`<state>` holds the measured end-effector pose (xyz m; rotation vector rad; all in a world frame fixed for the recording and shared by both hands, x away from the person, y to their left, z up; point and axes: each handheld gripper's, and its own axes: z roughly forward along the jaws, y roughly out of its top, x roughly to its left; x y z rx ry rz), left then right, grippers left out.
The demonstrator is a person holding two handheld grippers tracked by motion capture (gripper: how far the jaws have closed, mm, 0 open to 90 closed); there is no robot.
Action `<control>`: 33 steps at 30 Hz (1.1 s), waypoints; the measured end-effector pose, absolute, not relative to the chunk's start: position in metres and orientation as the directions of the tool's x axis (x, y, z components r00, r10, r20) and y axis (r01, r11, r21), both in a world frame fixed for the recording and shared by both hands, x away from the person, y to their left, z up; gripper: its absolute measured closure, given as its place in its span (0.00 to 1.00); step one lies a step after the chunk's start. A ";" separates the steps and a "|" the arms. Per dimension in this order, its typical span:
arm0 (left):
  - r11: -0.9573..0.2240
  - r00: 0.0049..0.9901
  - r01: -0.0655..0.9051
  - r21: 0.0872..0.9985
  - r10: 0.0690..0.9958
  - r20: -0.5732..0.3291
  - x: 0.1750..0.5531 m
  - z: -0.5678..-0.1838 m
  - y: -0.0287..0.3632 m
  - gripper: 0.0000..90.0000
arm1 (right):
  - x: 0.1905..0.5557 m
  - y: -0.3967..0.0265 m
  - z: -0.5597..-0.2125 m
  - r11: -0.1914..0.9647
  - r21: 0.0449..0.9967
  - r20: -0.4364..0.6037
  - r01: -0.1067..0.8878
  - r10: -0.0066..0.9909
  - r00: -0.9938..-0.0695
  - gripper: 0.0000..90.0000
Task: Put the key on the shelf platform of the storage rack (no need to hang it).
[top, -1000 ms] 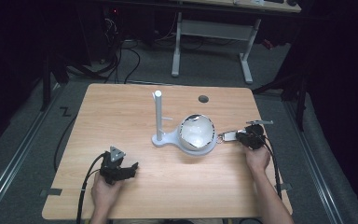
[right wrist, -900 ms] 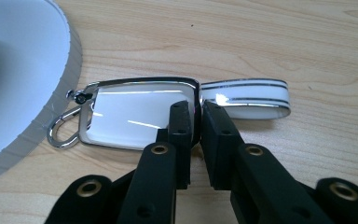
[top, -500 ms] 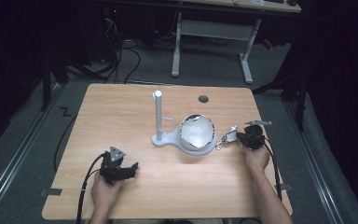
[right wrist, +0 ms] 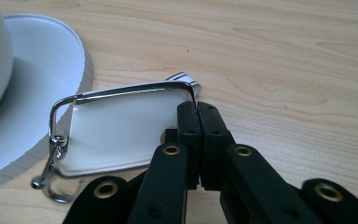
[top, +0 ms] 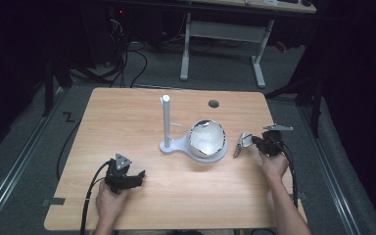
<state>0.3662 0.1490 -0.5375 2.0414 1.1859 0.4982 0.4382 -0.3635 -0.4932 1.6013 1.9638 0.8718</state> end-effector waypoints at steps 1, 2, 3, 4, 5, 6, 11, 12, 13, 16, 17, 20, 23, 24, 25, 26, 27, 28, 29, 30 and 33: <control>-0.325 0.504 0.589 0.740 0.863 -0.023 0.366 -0.537 0.149 0.25 | 0.437 -0.365 -0.492 0.120 0.723 0.044 0.681 0.975 -0.219 1.00; -0.324 0.504 0.589 0.740 0.864 -0.022 0.366 -0.537 0.149 0.25 | 0.436 -0.366 -0.490 0.118 0.725 0.047 0.678 0.975 -0.219 1.00; -0.324 0.504 0.589 0.740 0.864 -0.022 0.366 -0.537 0.149 0.25 | 0.435 -0.367 -0.488 0.113 0.729 0.050 0.675 0.975 -0.218 1.00; -0.324 0.504 0.589 0.741 0.864 -0.022 0.366 -0.537 0.149 0.25 | 0.433 -0.368 -0.486 0.112 0.734 0.052 0.670 0.974 -0.220 1.00; -0.325 0.504 0.589 0.740 0.863 -0.023 0.366 -0.537 0.149 0.25 | 0.432 -0.369 -0.484 0.114 0.738 0.051 0.665 0.974 -0.223 1.00; -0.325 0.504 0.589 0.740 0.863 -0.023 0.366 -0.537 0.149 0.25 | 0.432 -0.369 -0.484 0.114 0.738 0.051 0.665 0.974 -0.223 1.00; -0.325 0.505 0.589 0.740 0.863 -0.022 0.366 -0.537 0.149 0.25 | 0.424 -0.372 -0.472 0.124 0.758 0.045 0.640 0.970 -0.240 1.00; -0.325 0.504 0.589 0.740 0.863 -0.022 0.366 -0.537 0.149 0.25 | 0.424 -0.372 -0.471 0.125 0.760 0.043 0.638 0.969 -0.242 1.00; -0.325 0.504 0.589 0.740 0.863 -0.022 0.366 -0.537 0.149 0.25 | 0.422 -0.373 -0.469 0.128 0.759 0.043 0.639 0.968 -0.245 1.00; -0.325 0.504 0.589 0.740 0.863 -0.022 0.366 -0.537 0.149 0.25 | 0.420 -0.374 -0.467 0.133 0.761 0.039 0.636 0.968 -0.249 1.00; -0.326 0.505 0.589 0.740 0.863 -0.022 0.366 -0.537 0.149 0.25 | 0.419 -0.375 -0.466 0.134 0.762 0.040 0.633 0.967 -0.252 1.00; -0.326 0.504 0.589 0.740 0.863 -0.022 0.366 -0.537 0.149 0.25 | 0.416 -0.375 -0.462 0.140 0.769 0.033 0.624 0.966 -0.258 1.00; -0.326 0.505 0.589 0.740 0.863 -0.021 0.366 -0.537 0.149 0.25 | 0.413 -0.376 -0.458 0.141 0.774 0.037 0.617 0.963 -0.267 1.00; -0.326 0.505 0.589 0.740 0.863 -0.022 0.366 -0.537 0.149 0.25 | 0.411 -0.377 -0.457 0.142 0.773 0.039 0.618 0.962 -0.270 1.00; -0.326 0.505 0.589 0.740 0.863 -0.021 0.366 -0.537 0.149 0.25 | 0.411 -0.377 -0.456 0.142 0.773 0.042 0.618 0.961 -0.274 1.00; -0.326 0.505 0.589 0.740 0.863 -0.021 0.366 -0.537 0.149 0.25 | 0.411 -0.377 -0.456 0.142 0.773 0.042 0.618 0.961 -0.274 1.00; -0.326 0.504 0.589 0.740 0.863 -0.021 0.366 -0.537 0.149 0.25 | 0.409 -0.377 -0.454 0.143 0.774 0.045 0.617 0.959 -0.278 1.00; -0.326 0.504 0.589 0.740 0.863 -0.021 0.366 -0.537 0.149 0.25 | 0.409 -0.377 -0.454 0.143 0.774 0.045 0.617 0.959 -0.278 1.00; -0.326 0.504 0.589 0.740 0.863 -0.022 0.366 -0.537 0.149 0.25 | 0.408 -0.378 -0.453 0.145 0.775 0.043 0.615 0.959 -0.280 1.00; -0.326 0.505 0.589 0.740 0.863 -0.021 0.366 -0.537 0.149 0.25 | 0.405 -0.378 -0.451 0.146 0.776 0.045 0.613 0.957 -0.286 1.00; -0.326 0.505 0.589 0.740 0.863 -0.021 0.366 -0.537 0.149 0.25 | 0.401 -0.379 -0.447 0.145 0.780 0.053 0.608 0.954 -0.296 1.00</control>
